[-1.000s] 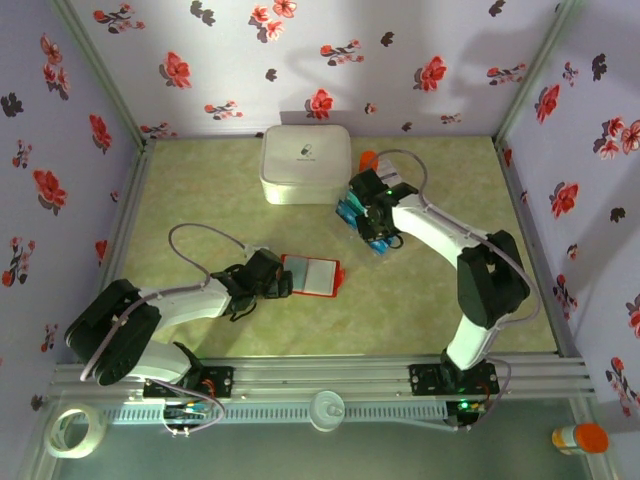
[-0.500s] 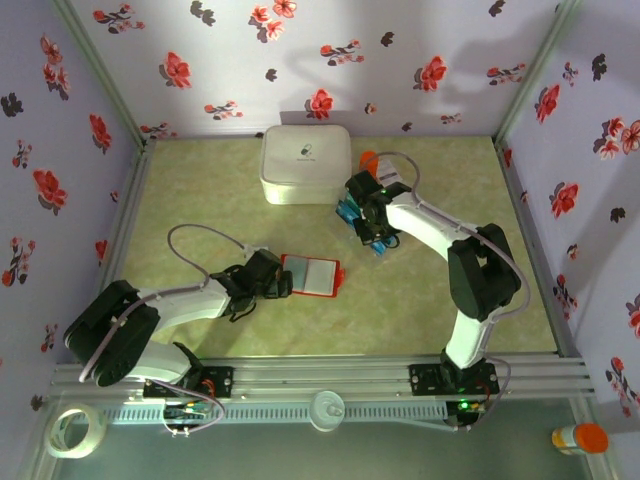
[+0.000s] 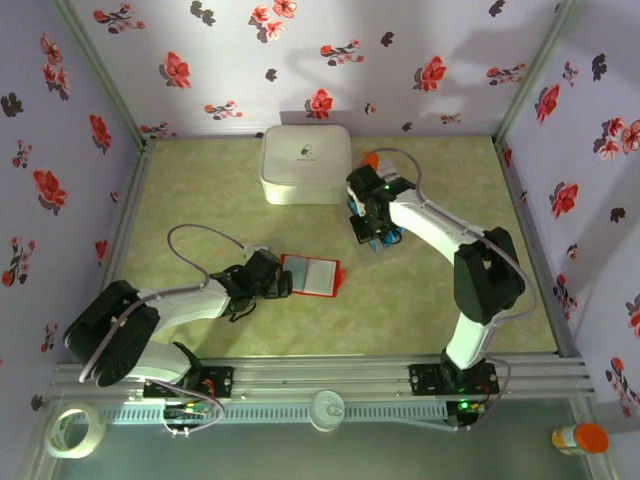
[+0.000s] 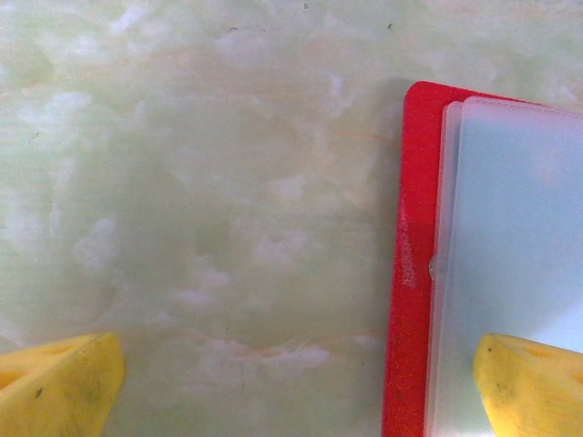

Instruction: Put the credit cards into the card holder

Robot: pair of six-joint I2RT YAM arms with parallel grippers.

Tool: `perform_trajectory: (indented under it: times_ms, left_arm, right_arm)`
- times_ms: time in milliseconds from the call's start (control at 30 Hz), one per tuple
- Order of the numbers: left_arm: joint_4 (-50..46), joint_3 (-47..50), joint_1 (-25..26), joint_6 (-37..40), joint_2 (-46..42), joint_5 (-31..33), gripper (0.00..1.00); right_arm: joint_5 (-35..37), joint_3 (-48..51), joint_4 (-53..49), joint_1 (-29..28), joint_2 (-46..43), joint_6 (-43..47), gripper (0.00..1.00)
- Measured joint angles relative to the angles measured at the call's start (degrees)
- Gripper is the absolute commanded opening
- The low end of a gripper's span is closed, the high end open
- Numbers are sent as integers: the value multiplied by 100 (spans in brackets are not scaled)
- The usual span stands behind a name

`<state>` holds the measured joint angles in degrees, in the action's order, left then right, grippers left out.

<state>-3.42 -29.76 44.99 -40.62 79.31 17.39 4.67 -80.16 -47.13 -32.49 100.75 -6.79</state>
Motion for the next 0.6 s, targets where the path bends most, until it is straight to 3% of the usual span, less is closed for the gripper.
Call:
perform_trajectory:
  times_ms: [267,433,600]
  left_arm:
    - [37,245,0,-103,-291,4,100]
    - [4,267,0,-136,-332,26,100]
    - [-28,260,0,-151,-330,48,100]
  right_arm:
    - [-645,118,457,-262,-949,-579,0]
    - [-1235,1480,2149,-549,-1639,-1871,0]
    - [-1416,2940,3998,-925,-1650,-3191,0]
